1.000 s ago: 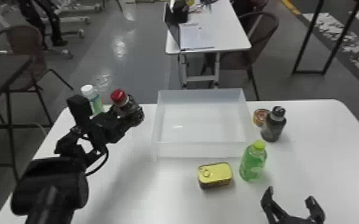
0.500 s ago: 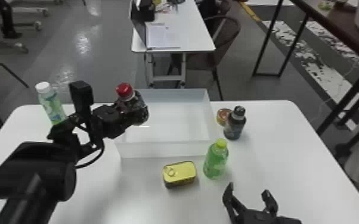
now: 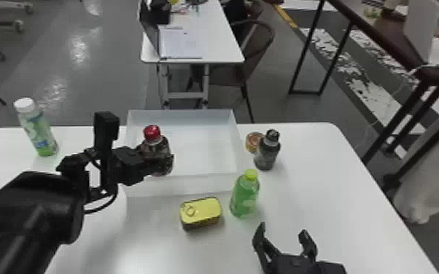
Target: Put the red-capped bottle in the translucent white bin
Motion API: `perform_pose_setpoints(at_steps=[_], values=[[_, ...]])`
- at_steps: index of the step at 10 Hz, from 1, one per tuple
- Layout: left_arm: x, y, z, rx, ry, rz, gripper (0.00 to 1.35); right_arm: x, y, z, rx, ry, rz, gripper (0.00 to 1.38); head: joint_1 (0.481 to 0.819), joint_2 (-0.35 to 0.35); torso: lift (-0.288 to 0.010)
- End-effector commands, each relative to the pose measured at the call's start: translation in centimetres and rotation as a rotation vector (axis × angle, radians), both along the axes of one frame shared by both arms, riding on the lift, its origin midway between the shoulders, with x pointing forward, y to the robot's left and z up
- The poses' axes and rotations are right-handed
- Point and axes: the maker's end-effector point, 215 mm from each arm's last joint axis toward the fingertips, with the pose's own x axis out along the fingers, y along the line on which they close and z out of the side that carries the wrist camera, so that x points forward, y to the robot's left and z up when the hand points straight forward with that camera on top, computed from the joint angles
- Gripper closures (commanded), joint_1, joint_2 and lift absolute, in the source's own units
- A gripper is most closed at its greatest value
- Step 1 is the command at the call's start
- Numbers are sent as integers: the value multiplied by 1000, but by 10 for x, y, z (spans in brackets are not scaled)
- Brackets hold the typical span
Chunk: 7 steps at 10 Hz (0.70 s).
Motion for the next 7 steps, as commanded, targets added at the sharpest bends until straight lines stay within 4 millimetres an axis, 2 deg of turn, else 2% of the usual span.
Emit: perform_pose_setpoints(at_steps=[1,2,3,4,5,7], values=[[4,-1,-13,4,20,-8,822,0,0,0,0,1,0,254,695,-127,-78],[5,-1,-11,-2,10,-8,702,0,0,0,1,1,1,254,695,-128,-78],[8,1,-5,-7,-22,3,464,0,0,0,1,1,1,254,695,-128,-78],[11,1,1,-13,-48,9,329,0,0,-1,3,2,1,254,695,-126,-78],[12,2,5,-16,-64,13,262,0,0,-1,3,1,0,254,695,-125,-78],[16,4,21,-52,-110,23,245,0,0,-1,3,1,0,254,695,-123,-78]])
